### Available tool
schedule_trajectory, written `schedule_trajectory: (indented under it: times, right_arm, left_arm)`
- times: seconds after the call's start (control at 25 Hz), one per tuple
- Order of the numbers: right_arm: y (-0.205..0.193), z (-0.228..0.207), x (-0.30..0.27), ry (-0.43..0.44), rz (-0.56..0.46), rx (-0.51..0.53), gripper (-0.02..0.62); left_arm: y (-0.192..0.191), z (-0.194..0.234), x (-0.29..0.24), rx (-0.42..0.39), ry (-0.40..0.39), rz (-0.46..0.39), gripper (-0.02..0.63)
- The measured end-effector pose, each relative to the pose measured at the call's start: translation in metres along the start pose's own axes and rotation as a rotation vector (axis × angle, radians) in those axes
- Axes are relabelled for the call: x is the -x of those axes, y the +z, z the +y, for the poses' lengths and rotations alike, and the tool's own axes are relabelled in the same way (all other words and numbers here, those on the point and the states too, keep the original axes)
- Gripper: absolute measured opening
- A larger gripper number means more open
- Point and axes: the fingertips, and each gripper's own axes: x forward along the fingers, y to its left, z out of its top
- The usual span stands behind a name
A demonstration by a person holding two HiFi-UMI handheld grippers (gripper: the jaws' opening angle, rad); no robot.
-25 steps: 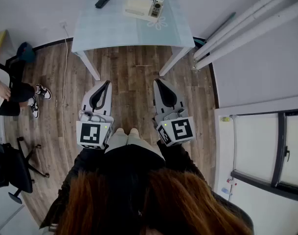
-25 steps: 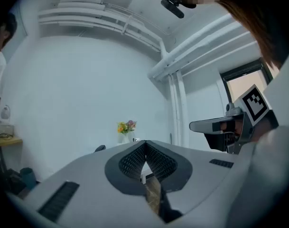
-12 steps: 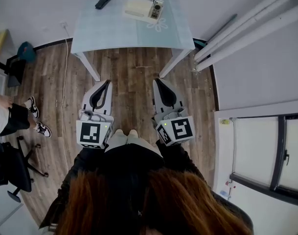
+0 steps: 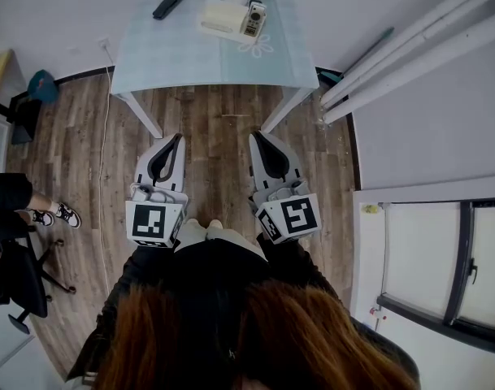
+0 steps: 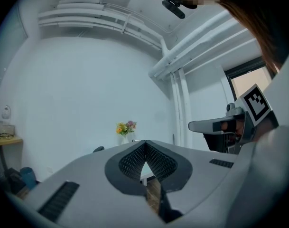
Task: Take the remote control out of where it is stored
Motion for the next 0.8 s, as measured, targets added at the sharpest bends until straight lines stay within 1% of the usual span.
schedule_trajectory:
  times: [0.16, 0.36, 0.56, 0.8]
  right_arm:
    - [-0.003, -0.013, -0.001, -0.007, 0.001, -0.012, 0.014]
    - [-0.003, -0.024, -0.002, -0.007, 0.0, 0.009, 0.014]
    - [-0.006, -0.037, -0.002, -0.018, 0.001, -0.014, 0.015]
    - [-0.014, -0.048, -0.015, -0.034, 0.007, -0.026, 0.014]
  left_arm:
    - [0.001, -0.006, -0.012, -0.004, -0.003, 0.0, 0.005]
    - [0.002, -0.008, -0.026, -0.001, -0.005, 0.0, 0.005]
    - [0.002, -0.013, -0.038, -0.007, -0.019, 0.008, 0.005]
    - [-0.001, -0.005, -0.057, -0.005, -0.032, 0.004, 0.005]
